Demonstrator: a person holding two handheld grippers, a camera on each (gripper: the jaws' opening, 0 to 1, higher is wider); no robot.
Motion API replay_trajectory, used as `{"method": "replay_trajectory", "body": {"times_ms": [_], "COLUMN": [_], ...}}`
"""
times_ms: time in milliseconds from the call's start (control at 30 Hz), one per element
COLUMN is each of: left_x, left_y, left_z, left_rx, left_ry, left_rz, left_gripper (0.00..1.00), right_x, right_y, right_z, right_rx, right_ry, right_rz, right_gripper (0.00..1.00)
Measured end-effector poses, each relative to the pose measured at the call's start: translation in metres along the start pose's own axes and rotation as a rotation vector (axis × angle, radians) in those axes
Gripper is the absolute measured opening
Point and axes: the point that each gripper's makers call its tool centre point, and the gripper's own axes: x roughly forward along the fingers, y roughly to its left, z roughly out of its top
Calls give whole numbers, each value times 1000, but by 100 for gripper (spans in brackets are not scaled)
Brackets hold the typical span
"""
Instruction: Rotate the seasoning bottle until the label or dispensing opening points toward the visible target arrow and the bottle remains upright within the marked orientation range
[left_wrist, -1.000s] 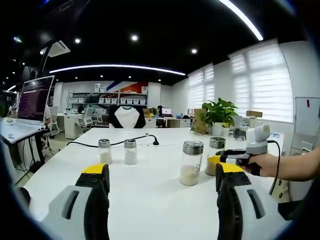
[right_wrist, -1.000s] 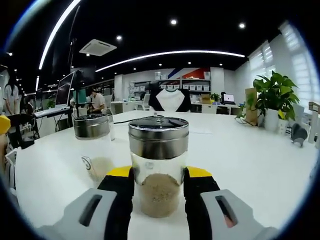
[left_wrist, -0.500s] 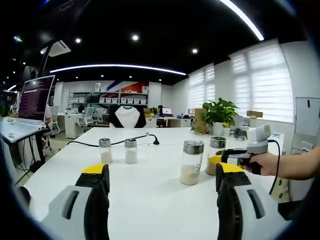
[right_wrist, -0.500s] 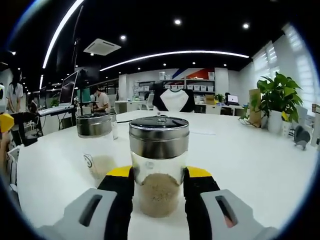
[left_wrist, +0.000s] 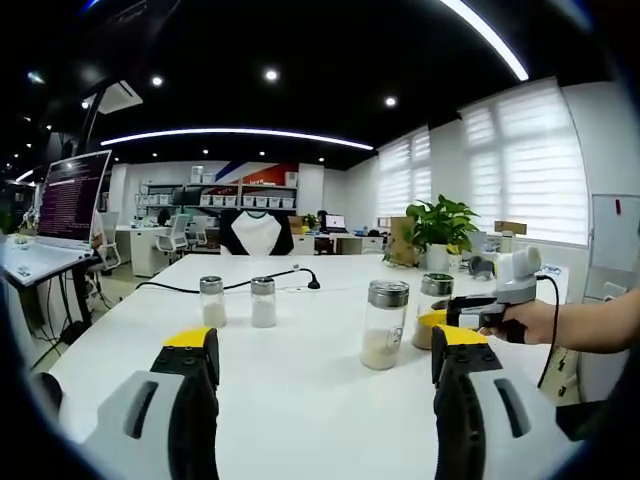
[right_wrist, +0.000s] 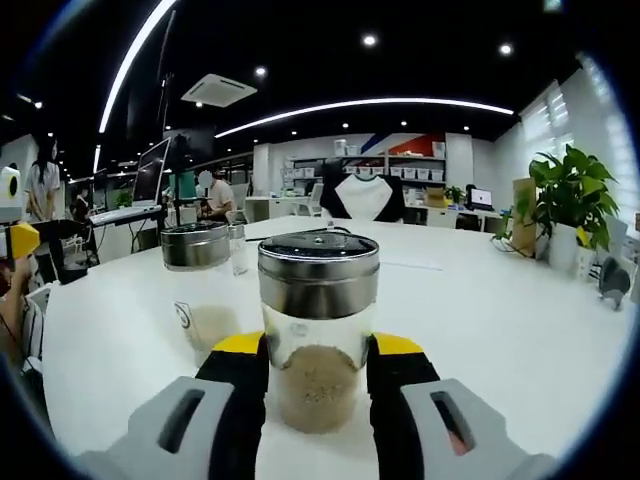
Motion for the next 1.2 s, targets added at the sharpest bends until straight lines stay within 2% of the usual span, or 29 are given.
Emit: {"method": "replay_trajectory", "body": {"times_ms": [800, 1200], "left_x": [-2, -3], "left_y": [1, 2], "left_z": [3, 4], "left_rx": [6, 4], "left_ry": [-5, -6], "left_rz": [4, 8], "left_gripper": [92, 92], "right_x": [-2, -4], "right_y": [4, 7], "right_z": [0, -1], "right_rx": [-33, -38], "right_ry": [7, -3], "right_rz": [158, 265], "right_gripper": [37, 37]}}
